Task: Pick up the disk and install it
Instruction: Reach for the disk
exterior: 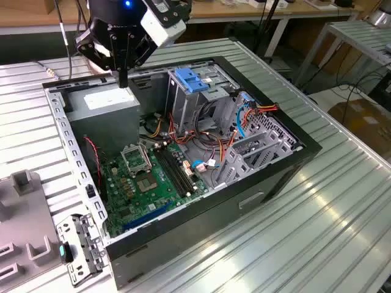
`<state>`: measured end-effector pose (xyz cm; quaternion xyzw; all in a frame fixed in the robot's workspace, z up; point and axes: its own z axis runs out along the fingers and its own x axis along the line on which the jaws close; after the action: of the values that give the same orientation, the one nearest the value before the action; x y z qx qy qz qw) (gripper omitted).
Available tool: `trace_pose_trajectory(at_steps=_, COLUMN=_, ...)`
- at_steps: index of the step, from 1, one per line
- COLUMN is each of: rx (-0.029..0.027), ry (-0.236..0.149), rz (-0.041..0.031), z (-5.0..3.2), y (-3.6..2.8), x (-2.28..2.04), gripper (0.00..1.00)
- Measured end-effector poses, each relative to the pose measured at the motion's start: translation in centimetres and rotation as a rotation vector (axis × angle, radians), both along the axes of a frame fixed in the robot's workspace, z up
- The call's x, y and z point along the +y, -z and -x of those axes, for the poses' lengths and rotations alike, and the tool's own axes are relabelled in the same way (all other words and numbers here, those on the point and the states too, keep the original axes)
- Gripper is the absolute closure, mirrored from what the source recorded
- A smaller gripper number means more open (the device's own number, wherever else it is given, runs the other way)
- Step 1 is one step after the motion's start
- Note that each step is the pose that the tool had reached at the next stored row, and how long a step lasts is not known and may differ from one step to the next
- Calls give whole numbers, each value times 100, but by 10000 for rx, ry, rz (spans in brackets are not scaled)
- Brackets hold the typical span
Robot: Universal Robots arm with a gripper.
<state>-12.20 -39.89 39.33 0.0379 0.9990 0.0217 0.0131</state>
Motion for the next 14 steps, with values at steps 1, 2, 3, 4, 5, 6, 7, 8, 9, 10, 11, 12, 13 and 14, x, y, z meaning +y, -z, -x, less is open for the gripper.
trace_pose_trajectory(at_steps=1, rx=0, ry=-1, rz=0, z=0, y=0, x=0, gripper=89)
trace_pose_trajectory(at_steps=2, rx=0, ry=0, rz=1, z=2, y=0, x=0, gripper=89)
trace_pose_trajectory(at_steps=3, rx=0, ry=1, rz=0, z=6, y=0, x=0, gripper=89)
trace_pose_trajectory(at_steps=4, rx=0, ry=0, rz=0, z=10, y=0, x=0, gripper=89)
trace_pose_trajectory(at_steps=5, rx=0, ry=0, rz=0, z=13, y=0, x=0, gripper=89)
trace_pose_trajectory(at_steps=6, rx=0, ry=-1, rz=0, z=16, y=0, x=0, gripper=89)
trace_pose_trajectory(at_steps=7, rx=0, ry=0, rz=0, z=18, y=0, x=0, gripper=89)
trace_pose_trajectory(at_steps=8, rx=0, ry=0, rz=0, z=20, y=0, x=0, gripper=89)
trace_pose_trajectory(at_steps=9, rx=0, ry=0, rz=0, z=21, y=0, x=0, gripper=89)
trace_pose_trajectory(at_steps=10, rx=0, ry=0, rz=0, z=22, y=0, x=0, gripper=89)
trace_pose_trajectory(at_steps=11, rx=0, ry=0, rz=0, z=26, y=0, x=0, gripper=89)
trace_pose_trajectory(at_steps=12, rx=1, ry=0, rz=0, z=29, y=0, x=0, gripper=89)
trace_pose_trajectory(at_steps=13, rx=0, ry=0, rz=0, z=30, y=0, x=0, gripper=89)
trace_pose_trajectory(at_steps=14, rx=0, ry=0, rz=0, z=32, y=0, x=0, gripper=89)
